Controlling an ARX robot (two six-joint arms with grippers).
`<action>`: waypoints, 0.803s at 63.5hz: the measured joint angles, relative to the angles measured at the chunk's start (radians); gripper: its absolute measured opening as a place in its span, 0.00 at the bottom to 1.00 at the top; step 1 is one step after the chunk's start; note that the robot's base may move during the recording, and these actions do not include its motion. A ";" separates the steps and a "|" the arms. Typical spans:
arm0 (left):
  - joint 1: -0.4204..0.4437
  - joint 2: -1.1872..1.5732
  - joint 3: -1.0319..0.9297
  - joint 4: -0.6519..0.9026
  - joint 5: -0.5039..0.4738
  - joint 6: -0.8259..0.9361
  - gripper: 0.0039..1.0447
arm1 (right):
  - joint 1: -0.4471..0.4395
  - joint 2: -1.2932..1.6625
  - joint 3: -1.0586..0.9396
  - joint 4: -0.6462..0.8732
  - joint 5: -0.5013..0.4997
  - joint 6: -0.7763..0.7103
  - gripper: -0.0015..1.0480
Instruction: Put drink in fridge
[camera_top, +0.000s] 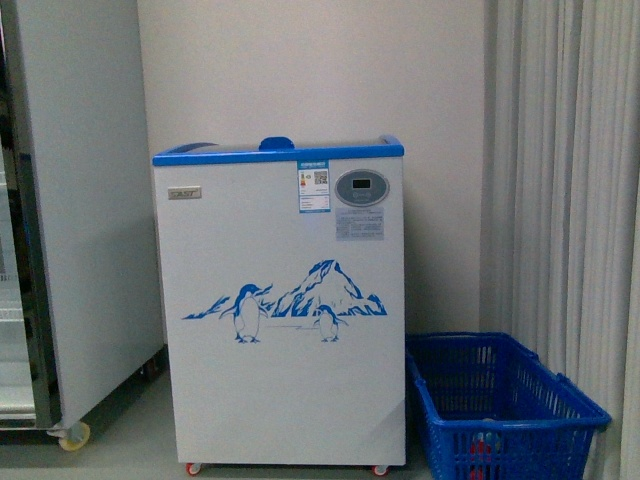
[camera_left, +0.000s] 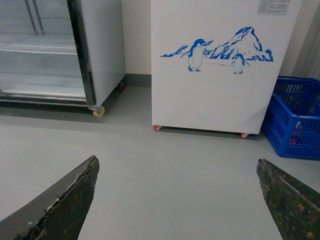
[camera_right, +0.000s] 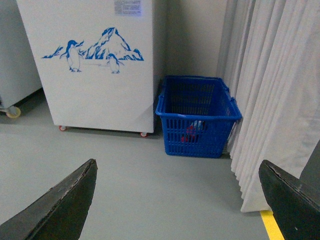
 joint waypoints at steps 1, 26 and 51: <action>0.000 0.000 0.000 0.000 0.000 0.000 0.92 | 0.000 0.000 0.000 0.000 0.000 0.000 0.93; 0.000 0.000 0.000 0.000 0.000 0.000 0.92 | 0.000 0.000 0.000 0.000 0.000 0.000 0.93; 0.000 0.000 0.000 0.000 0.000 0.000 0.92 | 0.000 0.000 0.000 0.000 0.000 0.000 0.93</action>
